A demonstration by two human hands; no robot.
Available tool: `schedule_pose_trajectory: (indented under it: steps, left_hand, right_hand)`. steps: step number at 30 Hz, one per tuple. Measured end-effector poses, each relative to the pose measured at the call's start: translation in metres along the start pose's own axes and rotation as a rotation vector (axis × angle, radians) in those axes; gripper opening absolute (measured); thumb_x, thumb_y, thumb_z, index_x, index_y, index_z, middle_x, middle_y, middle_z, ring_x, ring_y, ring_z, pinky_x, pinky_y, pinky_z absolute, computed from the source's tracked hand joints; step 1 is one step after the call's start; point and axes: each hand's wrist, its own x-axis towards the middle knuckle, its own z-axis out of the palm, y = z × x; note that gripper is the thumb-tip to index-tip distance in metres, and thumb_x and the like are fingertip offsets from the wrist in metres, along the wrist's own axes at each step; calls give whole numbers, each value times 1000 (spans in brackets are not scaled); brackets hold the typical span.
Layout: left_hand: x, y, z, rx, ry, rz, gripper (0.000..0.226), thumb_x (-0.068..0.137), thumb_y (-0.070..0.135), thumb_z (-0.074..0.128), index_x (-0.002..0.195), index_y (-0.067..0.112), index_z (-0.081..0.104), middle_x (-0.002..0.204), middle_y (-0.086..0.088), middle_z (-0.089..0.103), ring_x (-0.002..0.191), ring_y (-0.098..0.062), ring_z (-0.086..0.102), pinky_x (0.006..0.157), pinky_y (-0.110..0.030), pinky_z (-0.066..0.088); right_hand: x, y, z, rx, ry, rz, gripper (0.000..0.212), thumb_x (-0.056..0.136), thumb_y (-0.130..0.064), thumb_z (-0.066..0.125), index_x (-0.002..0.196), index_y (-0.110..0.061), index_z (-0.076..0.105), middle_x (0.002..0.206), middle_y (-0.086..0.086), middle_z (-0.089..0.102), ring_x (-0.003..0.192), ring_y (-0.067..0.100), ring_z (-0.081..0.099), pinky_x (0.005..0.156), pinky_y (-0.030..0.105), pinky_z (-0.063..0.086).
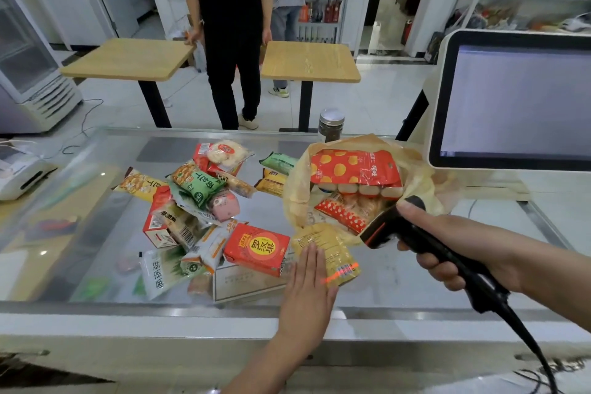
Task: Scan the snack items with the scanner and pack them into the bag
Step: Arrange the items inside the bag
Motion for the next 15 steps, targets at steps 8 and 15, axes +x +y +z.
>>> schedule_pose_trajectory:
  steps: [8, 15]
  left_hand:
    - [-1, 0, -2, -27, 2, 3, 63, 99, 46, 15, 142, 5, 38, 148, -12, 38, 136, -25, 36, 104, -45, 37]
    - [4, -1, -5, -37, -36, -4, 68, 88, 53, 23, 136, 6, 37, 138, -11, 52, 127, -24, 50, 99, -41, 37]
  right_hand:
    - [-10, -1, -6, -39, -17, -15, 74, 68, -68, 51, 102, -2, 54, 54, 1, 40, 38, 10, 32, 33, 19, 31]
    - [24, 19, -12, -20, -15, -6, 75, 77, -64, 47, 111, 2, 54, 56, 2, 45, 40, 13, 38, 37, 21, 35]
